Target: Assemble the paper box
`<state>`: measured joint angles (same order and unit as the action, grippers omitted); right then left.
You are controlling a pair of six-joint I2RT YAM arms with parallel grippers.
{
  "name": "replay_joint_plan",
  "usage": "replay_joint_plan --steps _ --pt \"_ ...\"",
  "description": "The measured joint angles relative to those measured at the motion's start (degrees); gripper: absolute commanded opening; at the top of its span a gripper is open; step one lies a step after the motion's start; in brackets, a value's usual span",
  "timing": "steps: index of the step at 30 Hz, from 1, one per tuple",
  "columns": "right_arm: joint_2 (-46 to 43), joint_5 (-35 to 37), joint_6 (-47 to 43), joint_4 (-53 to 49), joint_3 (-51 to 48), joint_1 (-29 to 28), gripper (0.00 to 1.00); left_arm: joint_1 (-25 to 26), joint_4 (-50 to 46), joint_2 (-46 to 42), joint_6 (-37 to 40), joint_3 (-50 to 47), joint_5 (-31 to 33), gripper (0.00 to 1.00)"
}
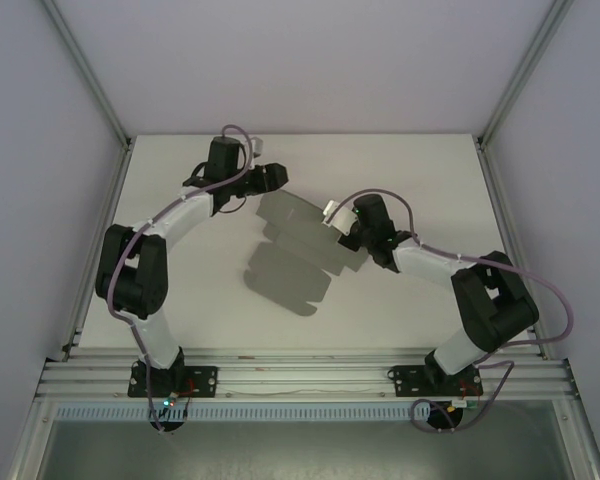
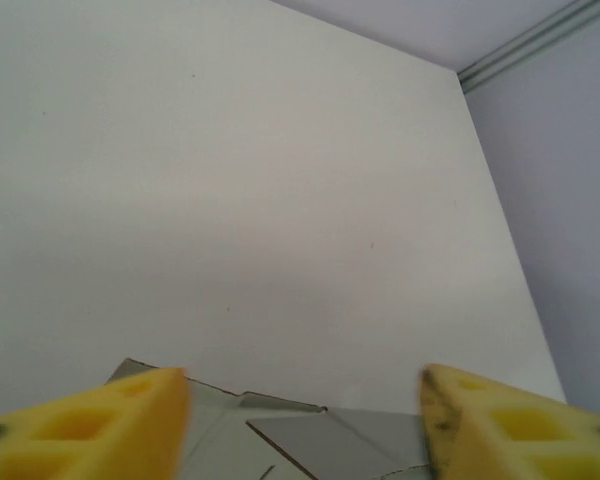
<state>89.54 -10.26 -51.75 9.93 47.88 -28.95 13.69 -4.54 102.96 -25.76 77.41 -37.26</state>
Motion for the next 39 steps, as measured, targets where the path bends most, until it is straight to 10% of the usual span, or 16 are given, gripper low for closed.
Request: replay_joint_plan --steps 12,39 --pt "-0.13 1.4 0.94 0.0 0.9 0.11 0.0 2.08 -3.02 1.07 3.87 0.04 -3.41 0.19" --pt "-0.31 5.16 -2.6 -0.37 2.49 -2.86 0.0 5.81 6.6 2.38 -2.27 -6.27 -5.62 0.36"
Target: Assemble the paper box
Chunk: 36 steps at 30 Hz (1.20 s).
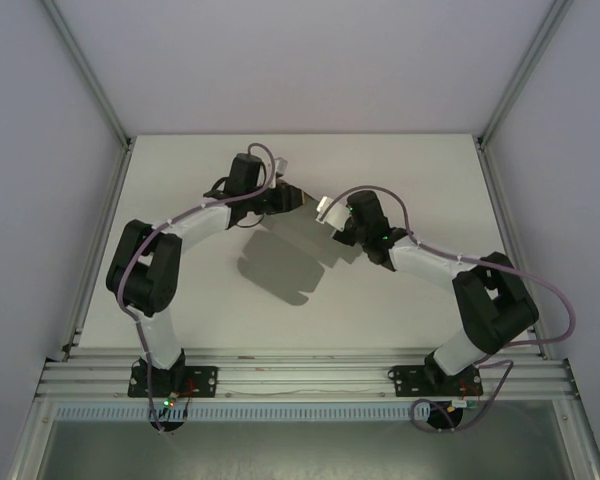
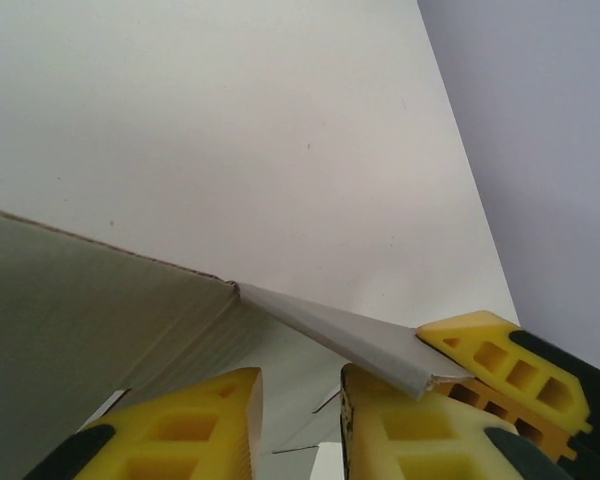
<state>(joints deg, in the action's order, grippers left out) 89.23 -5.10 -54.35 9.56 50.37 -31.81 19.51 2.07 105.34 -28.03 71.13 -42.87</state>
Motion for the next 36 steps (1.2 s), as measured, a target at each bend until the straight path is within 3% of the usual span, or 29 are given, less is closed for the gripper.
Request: replay_joint_plan --steps 2,5,7,13,18,25,31,36 --pt "0.0 1.07 -0.87 0.33 -0.02 -0.22 0.0 -0.04 -0.13 -1.4 0.39 -2.23 1.64 0.5" --pt "-0.02 2.49 -2.89 2.32 -0.74 -0.83 0.0 -0.94 -0.66 -5.9 1.01 -8.02 3.61 0.86" --pt "-0.02 3.06 -4.31 3.72 -1.77 -1.18 0.0 -2.64 -1.31 -10.16 0.92 -12.5 5.38 1.0" --pt "-0.15 2.97 -7.04 5.11 -2.93 -1.27 0.0 -10.56 -3.54 -18.73 1.55 -21.31 13.42 1.0" --pt "-1.18 1.81 -7.23 5.07 -2.93 -1.27 0.0 -13.18 -5.7 -18.25 2.86 -23.5 18.32 0.99" --pt "-2.14 0.17 -6.73 5.53 -2.91 -1.27 0.0 -12.7 -3.54 -13.05 5.29 -23.5 14.47 0.88" --pt "-2.51 -1.36 -5.7 5.68 -2.91 -1.27 0.0 -9.62 -0.57 -10.64 7.1 -23.47 10.1 0.85" --pt "-3.17 -2.34 -4.76 5.77 -2.91 -1.25 0.0 -8.72 4.55 -8.94 6.62 -23.47 5.09 0.75"
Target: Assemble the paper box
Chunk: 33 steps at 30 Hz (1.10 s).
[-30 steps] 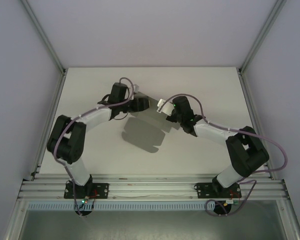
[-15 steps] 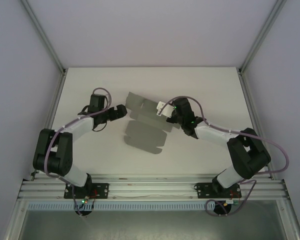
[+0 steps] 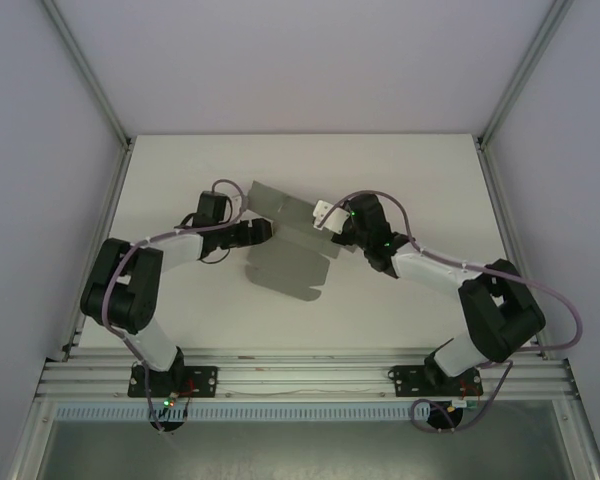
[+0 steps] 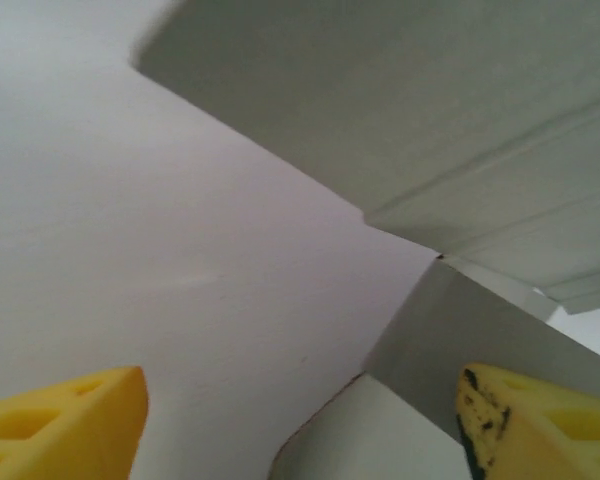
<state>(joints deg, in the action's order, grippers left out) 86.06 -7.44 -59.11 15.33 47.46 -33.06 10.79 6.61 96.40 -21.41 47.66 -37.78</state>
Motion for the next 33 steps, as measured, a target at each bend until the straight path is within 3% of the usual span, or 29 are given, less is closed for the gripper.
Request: replay_joint_plan --steps 10,15,19,33 --pt "-0.09 -0.48 1.6 0.13 0.0 0.0 0.0 0.09 9.07 3.78 -2.25 -0.04 -6.95 0.5" --pt "-0.11 -0.79 2.1 0.13 0.0 0.0 0.0 0.11 13.66 4.15 -4.17 -0.07 -8.35 0.29" --pt "-0.09 -1.4 2.36 0.13 0.0 0.0 0.0 0.11 16.52 5.31 -6.08 -0.09 -8.5 0.22" --pt "-0.22 -2.49 0.33 -2.58 0.37 -0.02 0.0 2.12 11.74 8.0 -5.75 2.6 -3.34 0.18"
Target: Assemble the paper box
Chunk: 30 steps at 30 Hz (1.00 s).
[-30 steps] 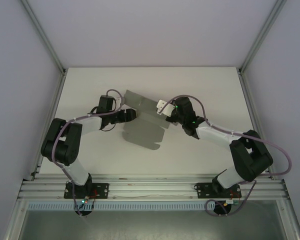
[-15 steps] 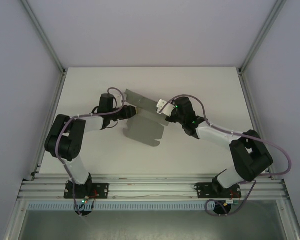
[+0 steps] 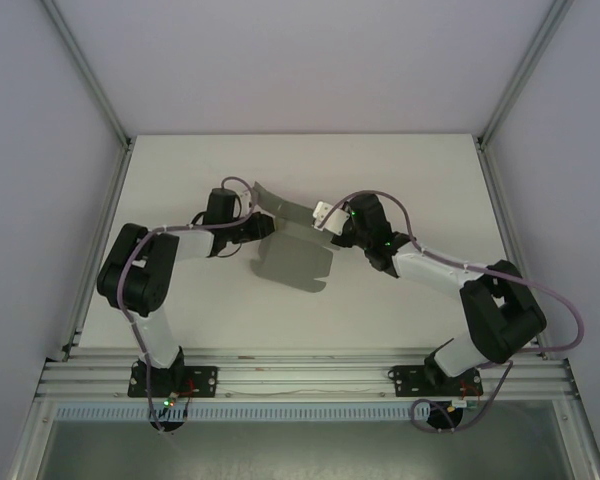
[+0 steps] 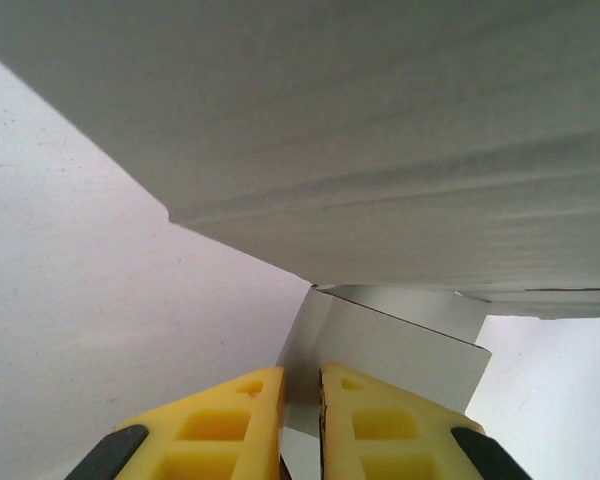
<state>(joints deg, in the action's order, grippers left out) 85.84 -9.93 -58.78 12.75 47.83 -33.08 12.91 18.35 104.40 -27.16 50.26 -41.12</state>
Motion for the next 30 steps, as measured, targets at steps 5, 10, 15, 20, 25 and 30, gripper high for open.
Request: replay_joint_plan --steps 5,10,15,20,25,30 --pt "0.68 5.18 -5.75 0.7 -0.02 -2.19 0.0 0.24 -0.61 0.76 -1.14 0.07 0.04 0.23" --pt "3.72 12.31 -11.26 7.26 -1.18 -3.41 0.0 0.24 -2.38 0.13 -1.66 -2.21 0.42 0.44" --pt "7.06 16.5 -17.46 11.65 -1.75 -3.41 0.0 0.52 -7.61 -4.5 -0.94 -4.42 2.91 0.72" --pt "7.45 16.61 -22.58 17.68 -4.09 -3.43 0.0 0.55 -13.14 -10.49 0.44 -4.55 6.56 1.0" --pt "8.5 15.72 -28.59 28.15 -8.07 -3.5 0.0 -0.81 -20.92 -12.9 3.21 1.14 13.33 1.0" --pt "10.25 14.45 -32.39 35.85 -10.25 -3.54 0.0 -3.96 -26.36 -12.37 7.32 11.43 19.85 1.0"
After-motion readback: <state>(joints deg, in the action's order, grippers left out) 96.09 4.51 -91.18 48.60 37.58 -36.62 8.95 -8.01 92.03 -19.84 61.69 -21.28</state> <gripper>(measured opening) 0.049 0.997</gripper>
